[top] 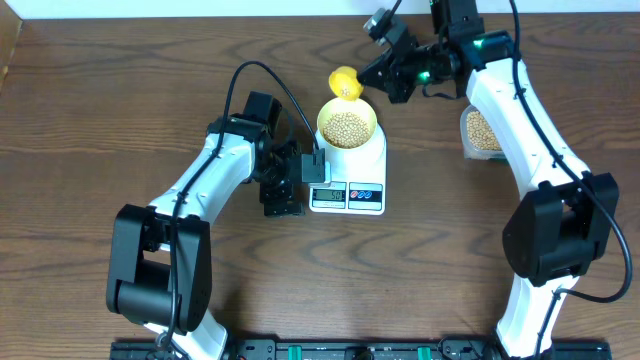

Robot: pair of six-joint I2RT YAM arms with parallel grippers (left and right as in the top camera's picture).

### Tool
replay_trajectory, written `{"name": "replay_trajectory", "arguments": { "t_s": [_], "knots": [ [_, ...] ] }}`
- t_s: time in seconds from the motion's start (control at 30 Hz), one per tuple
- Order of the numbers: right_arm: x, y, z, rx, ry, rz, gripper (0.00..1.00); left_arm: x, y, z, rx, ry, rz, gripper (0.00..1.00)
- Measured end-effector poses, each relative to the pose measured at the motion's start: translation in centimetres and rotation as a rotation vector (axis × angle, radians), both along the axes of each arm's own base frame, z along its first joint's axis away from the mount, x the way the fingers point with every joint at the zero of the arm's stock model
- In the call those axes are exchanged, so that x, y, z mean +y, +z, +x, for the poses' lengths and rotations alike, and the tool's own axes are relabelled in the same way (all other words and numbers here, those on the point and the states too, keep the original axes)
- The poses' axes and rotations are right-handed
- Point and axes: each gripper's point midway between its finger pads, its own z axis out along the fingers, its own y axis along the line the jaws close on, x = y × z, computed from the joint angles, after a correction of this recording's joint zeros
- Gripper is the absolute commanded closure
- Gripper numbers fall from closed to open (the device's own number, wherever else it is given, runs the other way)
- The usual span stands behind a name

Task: Scoop item into bowl and weigh 50g on scale
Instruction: 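Carry the scoop back right to the soybean tub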

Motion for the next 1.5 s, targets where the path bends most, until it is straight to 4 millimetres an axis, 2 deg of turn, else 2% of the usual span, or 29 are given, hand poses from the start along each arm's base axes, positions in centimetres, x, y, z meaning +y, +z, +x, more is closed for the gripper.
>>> {"name": "replay_trajectory", "arguments": {
  "t_s": [0.17, 0.33, 0.47, 0.57, 0.7, 0.8, 0.9, 1.1, 1.33, 1.5],
  "knots": [
    [-2.5, 0.2, 1.4, 0.085, -0.124, 0.039, 0.99, 0.0, 0.0, 0.0, 0.000, 0.000, 0.000, 0.02],
    [-6.9, 0.7, 3.0, 0.154, -0.271, 0.074, 0.99, 0.0, 0.0, 0.0, 0.000, 0.000, 0.000, 0.02],
    [-11.0, 0.9, 3.5, 0.224, -0.417, 0.073, 0.99, 0.0, 0.0, 0.0, 0.000, 0.000, 0.000, 0.02],
    [-14.5, 0.0, 3.4, 0.306, -0.553, 0.037, 0.99, 0.0, 0.0, 0.0, 0.000, 0.000, 0.000, 0.02],
    [-19.5, -2.2, 2.4, 0.414, -0.728, -0.056, 0.99, 0.0, 0.0, 0.0, 0.000, 0.000, 0.000, 0.02],
    [-22.5, -3.5, 1.4, 0.471, -0.829, -0.133, 0.99, 0.0, 0.0, 0.0, 0.000, 0.000, 0.000, 0.02],
    [-24.7, -4.3, 0.4, 0.508, -0.895, -0.193, 0.99, 0.0, 0.0, 0.0, 0.000, 0.000, 0.000, 0.02],
    [-25.9, -4.8, -0.1, 0.522, -0.931, -0.235, 0.99, 0.0, 0.0, 0.0, 0.000, 0.000, 0.000, 0.02],
    [-26.0, -4.9, -0.2, 0.525, -0.936, -0.249, 0.99, 0.0, 0.0, 0.0, 0.000, 0.000, 0.000, 0.02],
    [-25.9, -5.9, -0.7, 0.545, -0.931, -0.259, 0.99, 0.0, 0.0, 0.0, 0.000, 0.000, 0.000, 0.02]
  ]
}}
